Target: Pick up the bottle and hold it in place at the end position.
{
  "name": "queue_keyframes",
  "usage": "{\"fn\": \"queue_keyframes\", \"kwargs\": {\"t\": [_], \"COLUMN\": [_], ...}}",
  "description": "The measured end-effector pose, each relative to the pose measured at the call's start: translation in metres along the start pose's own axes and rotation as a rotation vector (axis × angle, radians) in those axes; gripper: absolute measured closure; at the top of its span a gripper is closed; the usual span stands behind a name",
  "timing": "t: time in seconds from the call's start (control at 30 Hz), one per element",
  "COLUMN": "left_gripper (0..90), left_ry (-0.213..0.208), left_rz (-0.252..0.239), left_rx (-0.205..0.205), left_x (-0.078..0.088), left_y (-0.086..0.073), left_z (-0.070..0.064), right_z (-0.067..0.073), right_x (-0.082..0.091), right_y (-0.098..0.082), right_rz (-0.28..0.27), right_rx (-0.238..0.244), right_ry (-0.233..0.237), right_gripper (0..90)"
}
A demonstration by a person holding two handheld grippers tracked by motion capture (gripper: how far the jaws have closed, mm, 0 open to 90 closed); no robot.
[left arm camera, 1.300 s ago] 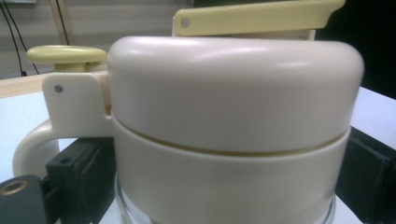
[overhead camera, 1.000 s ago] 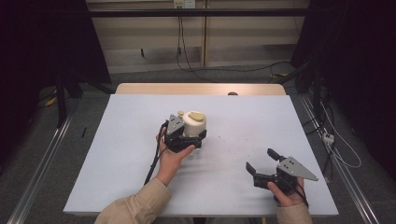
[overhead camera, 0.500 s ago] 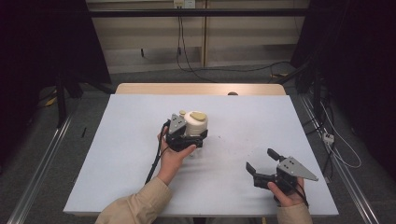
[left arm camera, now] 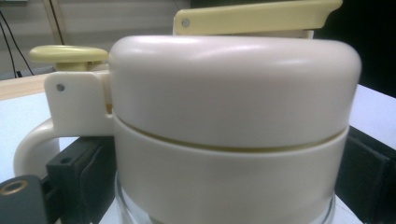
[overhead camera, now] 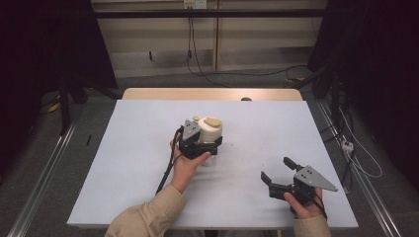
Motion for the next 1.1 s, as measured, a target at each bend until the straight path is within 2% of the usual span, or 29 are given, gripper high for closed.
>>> {"fn": "queue_keyframes", "kwargs": {"t": [0.27, 0.4, 0.5, 1.1], "left_gripper": [5.6, 5.6, 5.6, 5.7], "left_ry": [0.013, 0.004, 0.005, 0.029], "left_rz": [0.002, -0.003, -0.002, 0.0], "left_rx": [-0.009, -0.006, -0.022, -0.001], "left_x": [-0.004, -0.005, -0.008, -0.014], "left_y": [0.002, 0.005, 0.008, 0.007], "left_z": [0.003, 0.0, -0.002, 0.006], "right_z": [0.0, 0.0, -0.001, -0.001], "right_x": [0.0, 0.0, 0.0, 0.0], "right_y": [0.0, 0.0, 0.0, 0.0], "right_rz": [0.0, -0.001, -0.001, -0.001], "right_rx": [0.0, -0.001, -0.003, -0.006], "right_ry": [0.001, 0.0, -0.001, 0.003], "right_gripper": [5.1, 5.1, 5.1, 5.2]}}
Point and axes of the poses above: each handheld gripper's, and its own axes: x roughly backward along the jaws, y roughly out of its top, z roughly to its left, the point moved 10 cm from there along -x, roughly forward along the jaws, and after that the axes turned 9 degrees about x, right-handed, at the moved point
